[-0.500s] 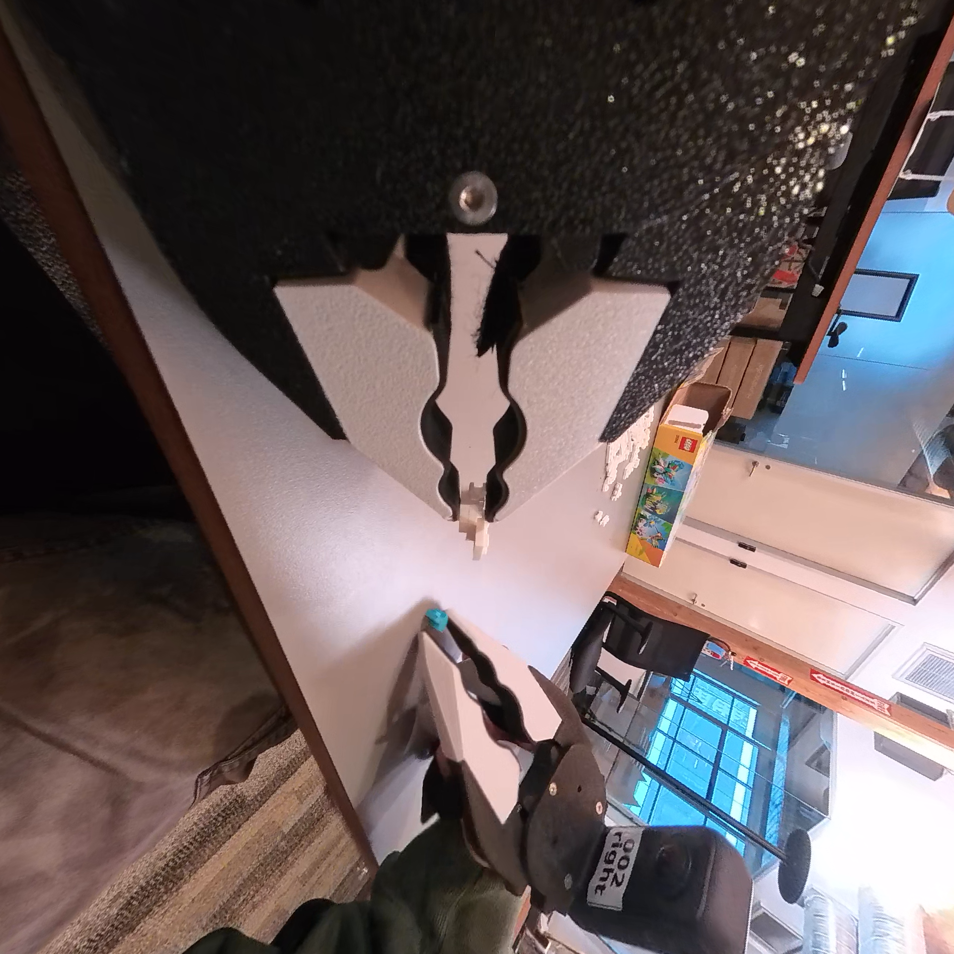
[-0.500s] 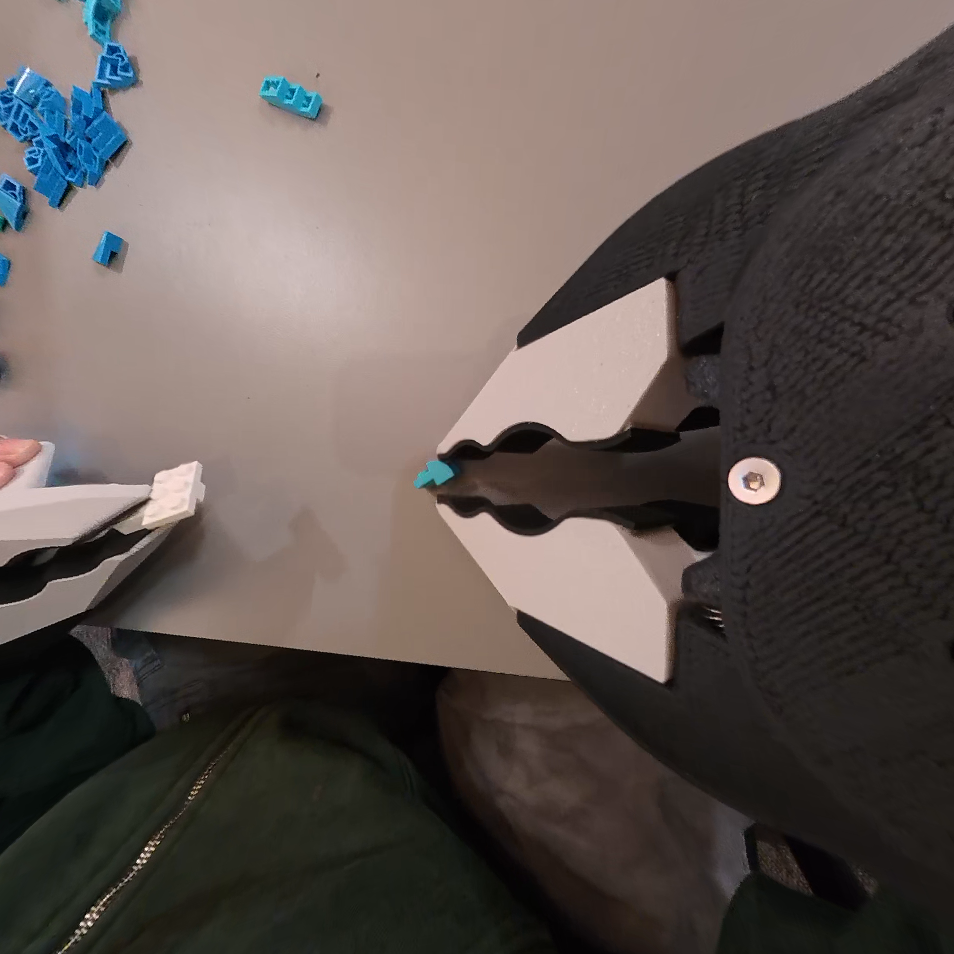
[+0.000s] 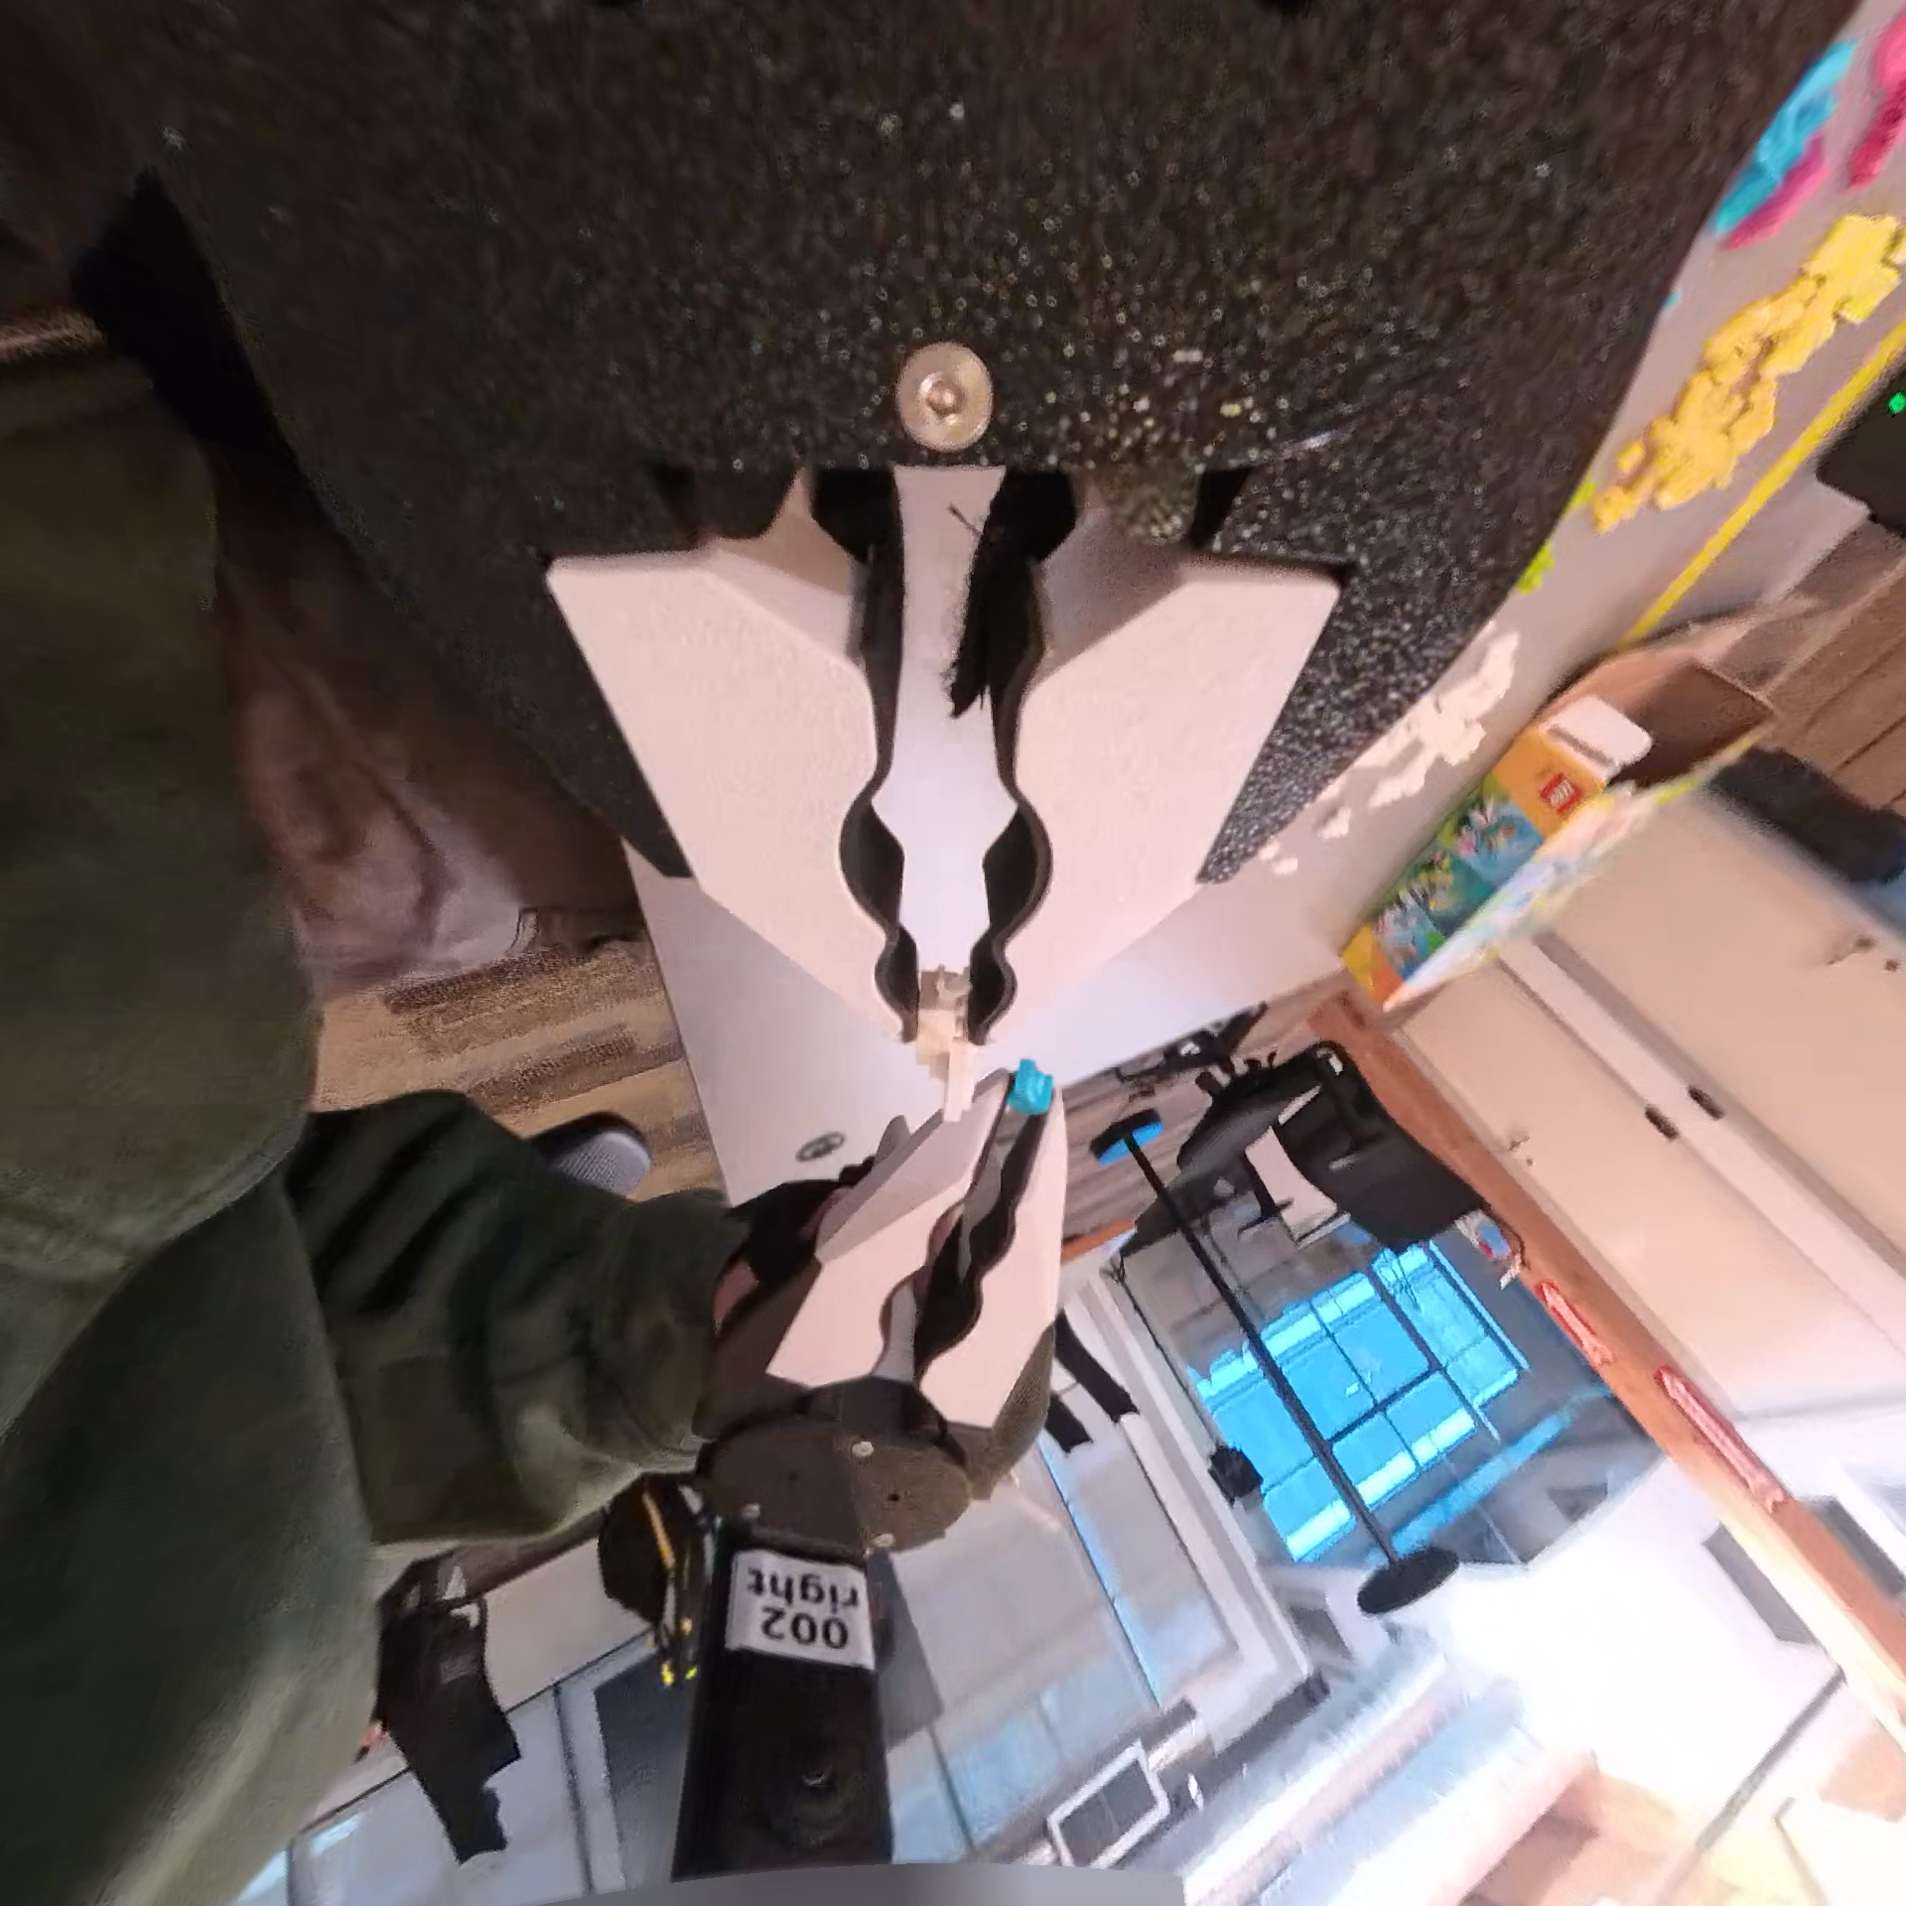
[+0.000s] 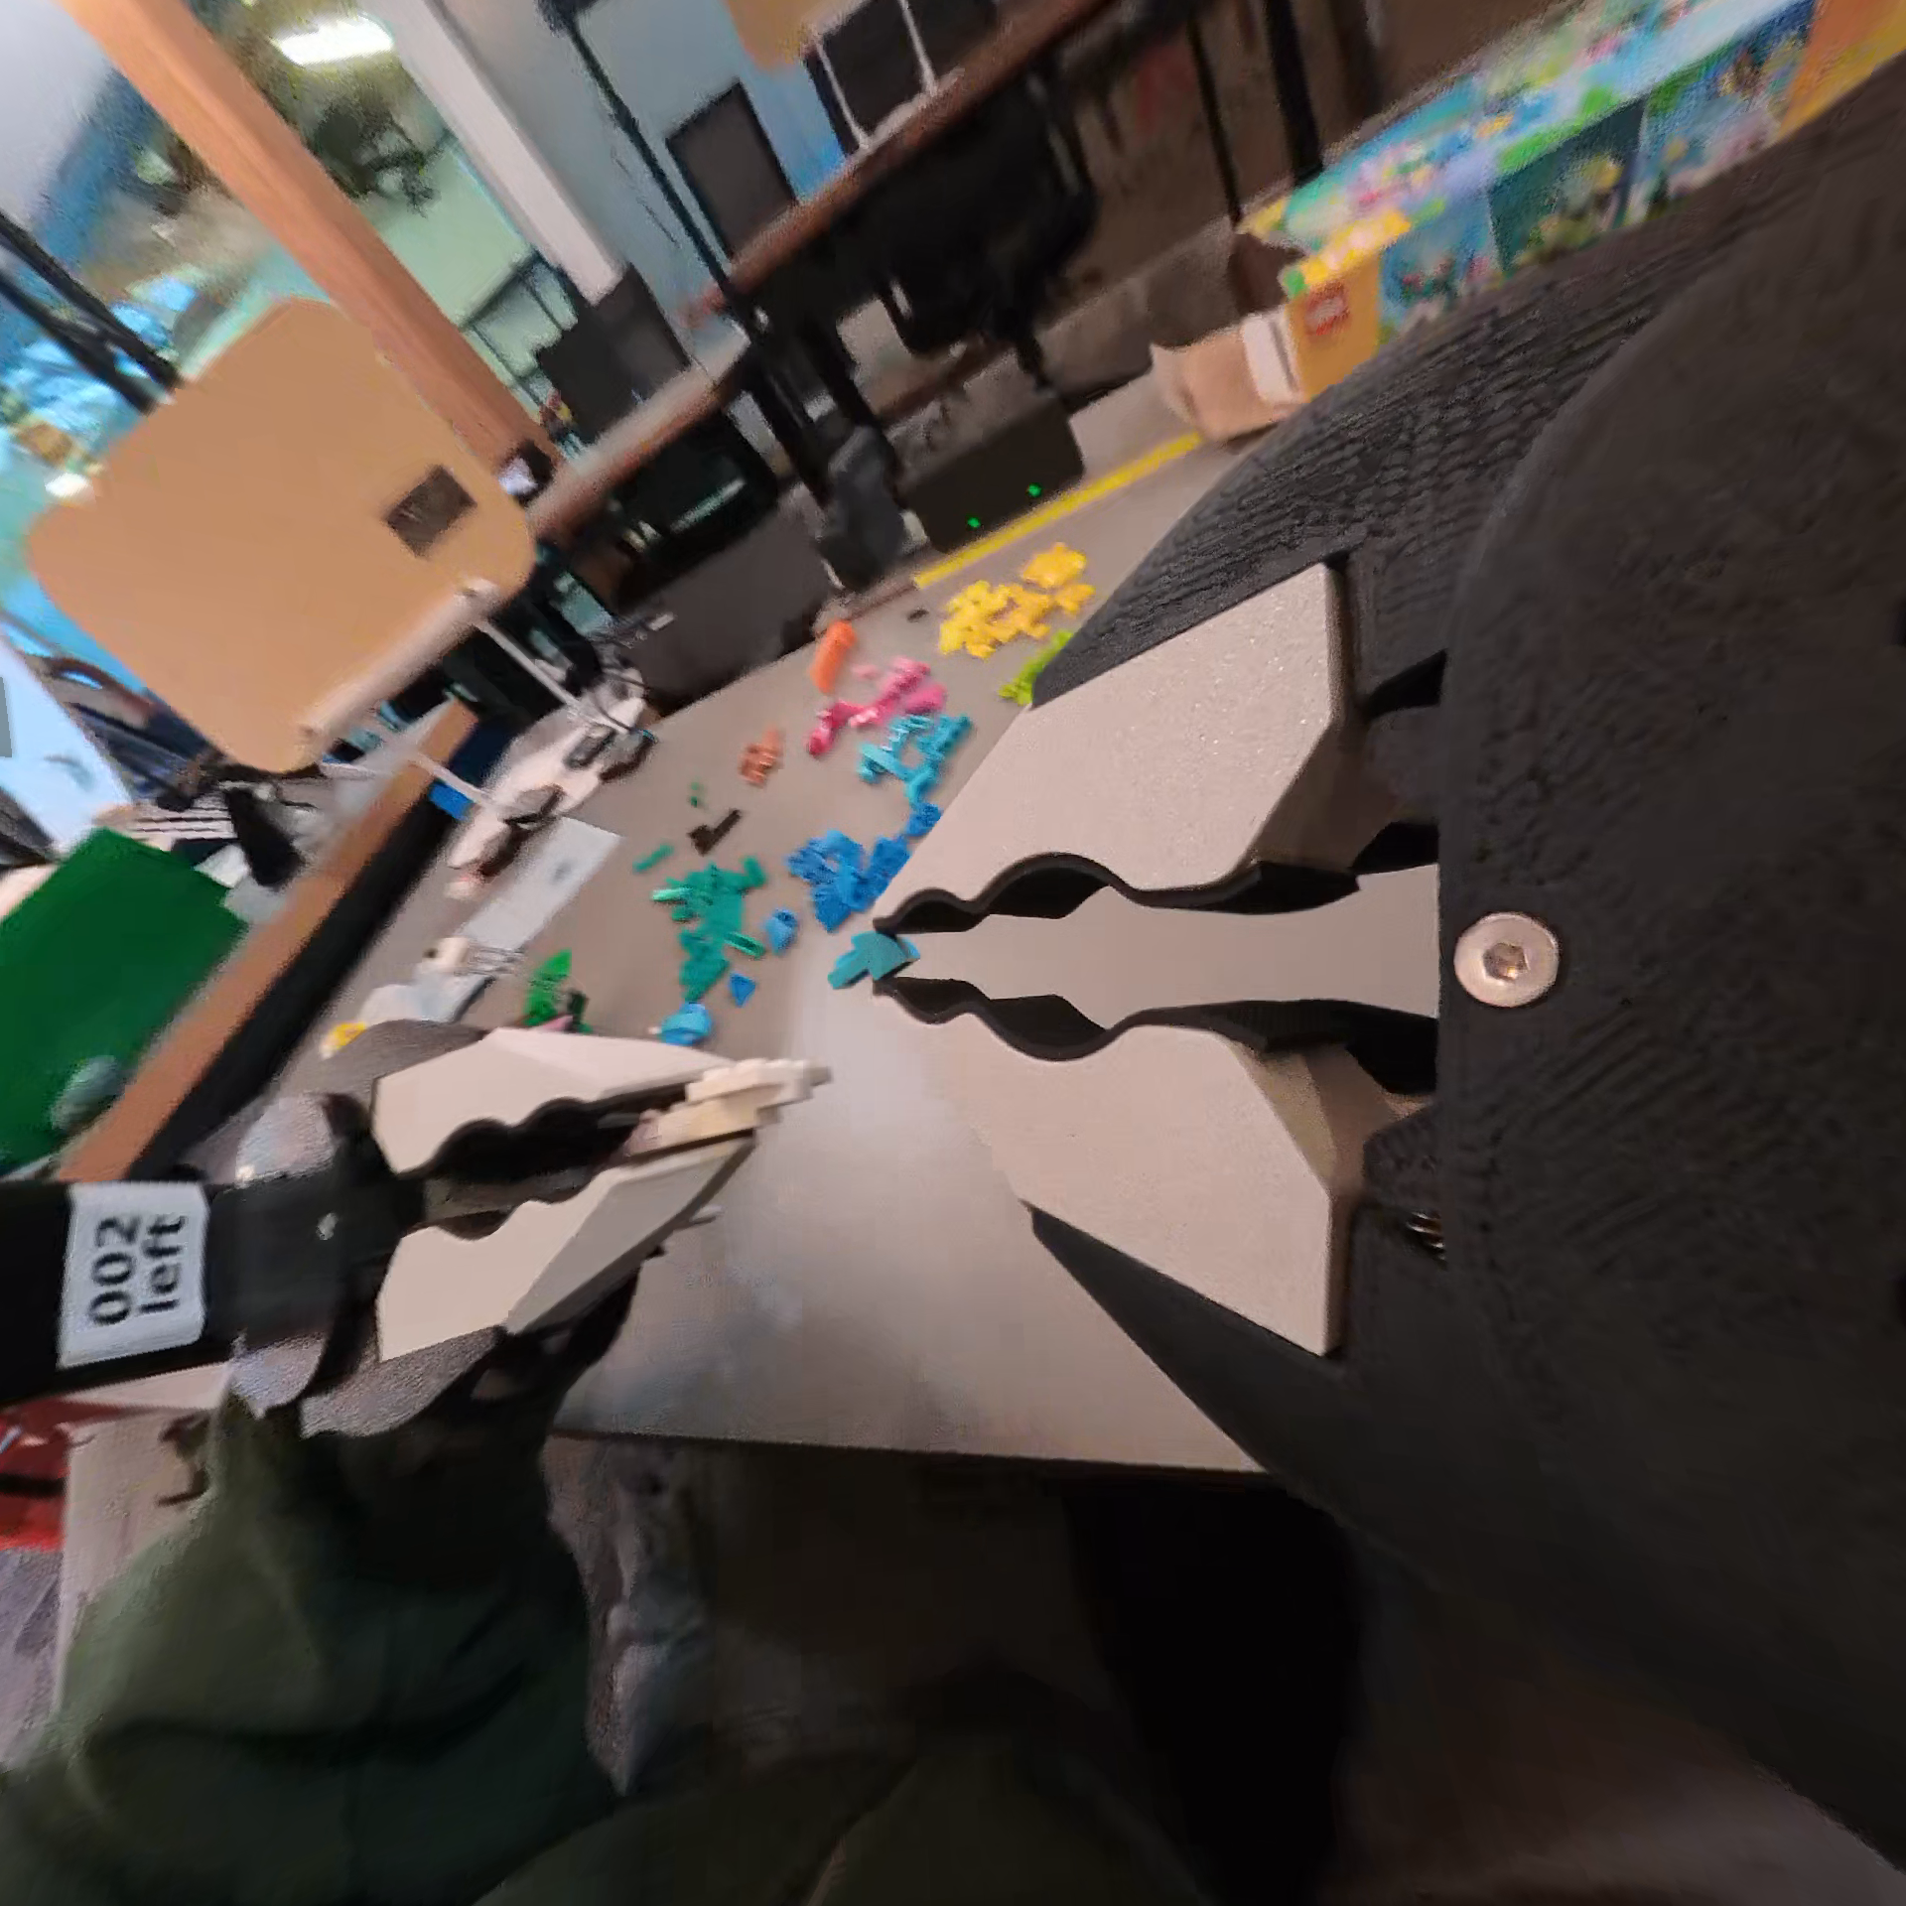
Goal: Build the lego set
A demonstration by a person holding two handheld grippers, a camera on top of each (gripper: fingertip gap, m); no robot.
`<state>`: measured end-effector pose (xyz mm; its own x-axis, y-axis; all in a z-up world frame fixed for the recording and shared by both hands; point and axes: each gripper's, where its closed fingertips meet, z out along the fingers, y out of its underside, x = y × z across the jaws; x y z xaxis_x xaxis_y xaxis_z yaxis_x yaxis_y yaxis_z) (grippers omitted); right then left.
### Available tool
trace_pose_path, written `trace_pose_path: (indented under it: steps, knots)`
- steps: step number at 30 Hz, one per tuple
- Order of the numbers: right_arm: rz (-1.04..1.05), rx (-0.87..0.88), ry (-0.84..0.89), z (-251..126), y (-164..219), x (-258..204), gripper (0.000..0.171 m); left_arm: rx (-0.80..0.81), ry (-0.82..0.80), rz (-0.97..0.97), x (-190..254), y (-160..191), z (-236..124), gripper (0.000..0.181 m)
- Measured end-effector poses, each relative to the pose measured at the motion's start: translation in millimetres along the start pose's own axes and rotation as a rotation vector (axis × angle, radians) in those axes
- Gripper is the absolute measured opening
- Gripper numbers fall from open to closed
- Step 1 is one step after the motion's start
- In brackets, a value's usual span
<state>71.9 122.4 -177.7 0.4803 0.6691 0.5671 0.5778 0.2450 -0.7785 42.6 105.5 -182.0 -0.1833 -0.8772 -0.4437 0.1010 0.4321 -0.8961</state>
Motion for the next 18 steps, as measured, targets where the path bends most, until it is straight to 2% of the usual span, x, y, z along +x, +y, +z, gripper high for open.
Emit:
trace_pose_path:
  steps: [1, 8, 18]
  knots:
    - [-0.017, 0.013, 0.012, -0.6, -10.9, -0.9, 0.007, 0.008, 0.005, 0.027, 1.3, -7.9, -1.1, 0.007]
    - [-0.079, 0.058, 0.02, -6.5, -50.3, -11.8, 0.007, 0.033, -0.021, 0.2, 5.8, -38.6, -5.0, 0.007]
    - [-0.127, 0.012, -0.035, -11.4, -48.9, -20.0, 0.007, 0.017, -0.02, 0.297, 11.8, -38.7, -3.2, 0.007]
